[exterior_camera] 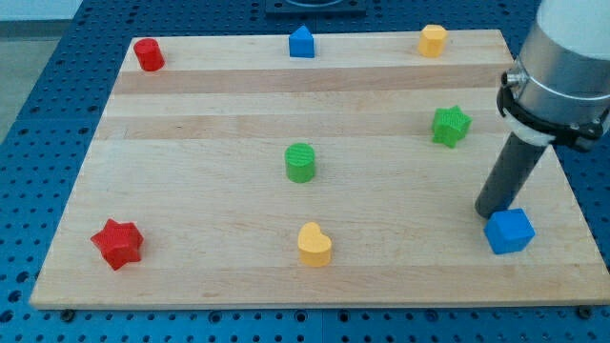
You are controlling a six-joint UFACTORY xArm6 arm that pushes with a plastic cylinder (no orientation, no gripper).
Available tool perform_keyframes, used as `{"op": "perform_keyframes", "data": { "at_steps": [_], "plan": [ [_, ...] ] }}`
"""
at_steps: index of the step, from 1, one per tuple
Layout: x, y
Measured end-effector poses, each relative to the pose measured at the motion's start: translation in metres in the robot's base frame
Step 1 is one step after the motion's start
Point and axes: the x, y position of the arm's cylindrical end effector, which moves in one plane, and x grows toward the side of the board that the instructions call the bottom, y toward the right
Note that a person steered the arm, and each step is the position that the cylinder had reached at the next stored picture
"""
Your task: Move green circle to the center left
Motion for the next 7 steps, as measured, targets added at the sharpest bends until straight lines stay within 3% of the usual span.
{"op": "perform_keyframes", "data": {
  "at_steps": [3, 5, 7],
  "plan": [
    [0.012, 0.002],
    [-0.023, -0.088],
    [-0.033, -0.099]
  ]
}}
